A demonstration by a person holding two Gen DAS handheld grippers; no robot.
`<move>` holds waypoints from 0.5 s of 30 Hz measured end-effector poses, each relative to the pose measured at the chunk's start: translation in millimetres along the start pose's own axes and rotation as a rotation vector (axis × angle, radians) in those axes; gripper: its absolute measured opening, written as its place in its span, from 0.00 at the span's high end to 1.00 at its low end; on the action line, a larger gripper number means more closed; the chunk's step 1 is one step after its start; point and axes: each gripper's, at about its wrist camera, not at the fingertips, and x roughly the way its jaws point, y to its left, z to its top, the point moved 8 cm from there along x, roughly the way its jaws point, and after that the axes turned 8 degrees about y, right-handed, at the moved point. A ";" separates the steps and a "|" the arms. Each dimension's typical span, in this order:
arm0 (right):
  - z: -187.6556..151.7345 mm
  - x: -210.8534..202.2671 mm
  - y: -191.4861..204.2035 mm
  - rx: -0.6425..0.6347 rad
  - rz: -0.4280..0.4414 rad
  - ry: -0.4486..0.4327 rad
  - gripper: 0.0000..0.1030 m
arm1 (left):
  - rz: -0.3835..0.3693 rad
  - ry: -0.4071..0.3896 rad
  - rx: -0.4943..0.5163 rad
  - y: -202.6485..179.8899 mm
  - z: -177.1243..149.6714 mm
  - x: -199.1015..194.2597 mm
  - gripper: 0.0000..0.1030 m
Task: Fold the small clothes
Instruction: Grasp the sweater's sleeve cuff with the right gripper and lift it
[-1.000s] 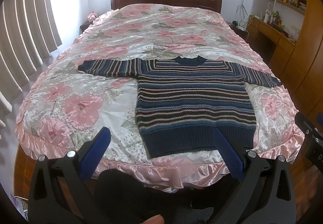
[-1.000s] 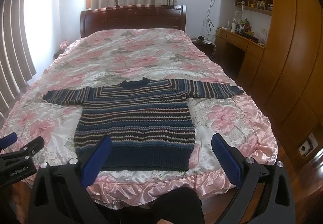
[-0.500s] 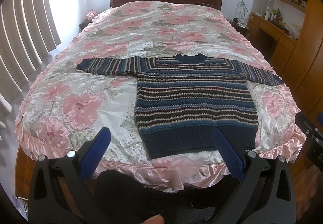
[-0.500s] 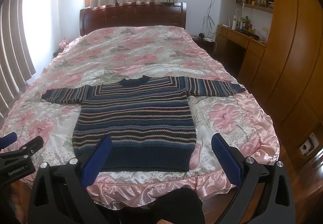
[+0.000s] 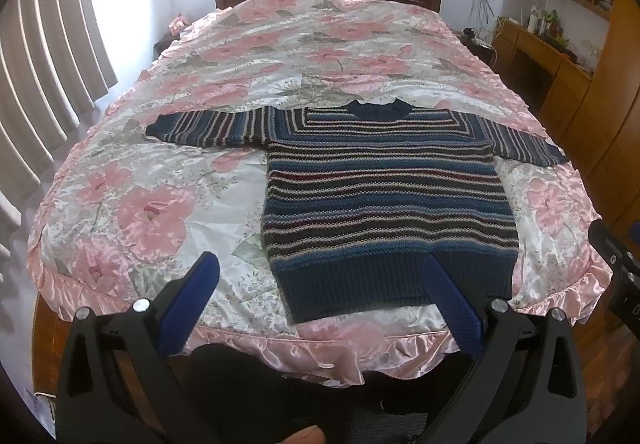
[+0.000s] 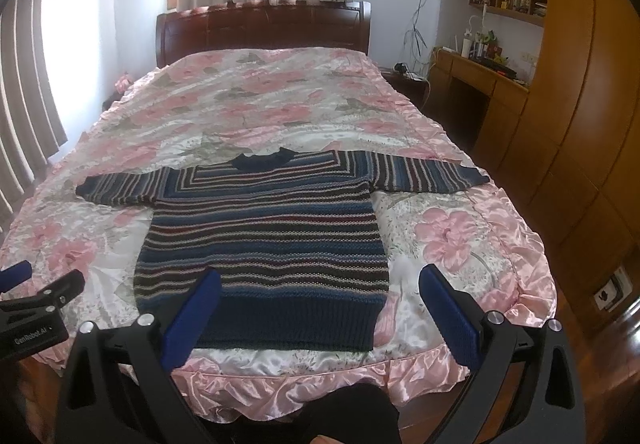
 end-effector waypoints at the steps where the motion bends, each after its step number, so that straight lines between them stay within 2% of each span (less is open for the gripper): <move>1: 1.3 3.2 -0.6 -0.001 0.000 0.004 0.04 | 0.002 0.005 0.001 -1.3 1.3 2.4 0.03; 5: 10.4 18.6 -7.3 -0.016 -0.006 -0.005 0.04 | -0.035 0.017 -0.010 -2.9 7.9 15.8 0.03; 8: 29.9 39.6 -25.9 -0.013 0.057 -0.093 0.04 | -0.081 0.038 -0.024 -1.4 15.7 35.3 0.03; 9: 35.7 55.0 -34.2 -0.012 0.093 -0.086 0.04 | -0.093 0.052 -0.018 -1.8 19.1 42.3 0.03; 11: 45.6 103.5 -69.3 0.074 0.131 0.028 0.05 | -0.135 0.061 0.007 -7.1 26.1 52.9 0.03; 12: 52.4 120.5 -88.8 0.133 0.162 0.044 0.10 | -0.151 0.049 0.026 -10.5 31.6 55.6 0.03; 15: 78.3 171.6 -169.2 0.320 0.203 0.026 0.09 | -0.142 0.009 0.057 -17.1 45.3 63.3 0.03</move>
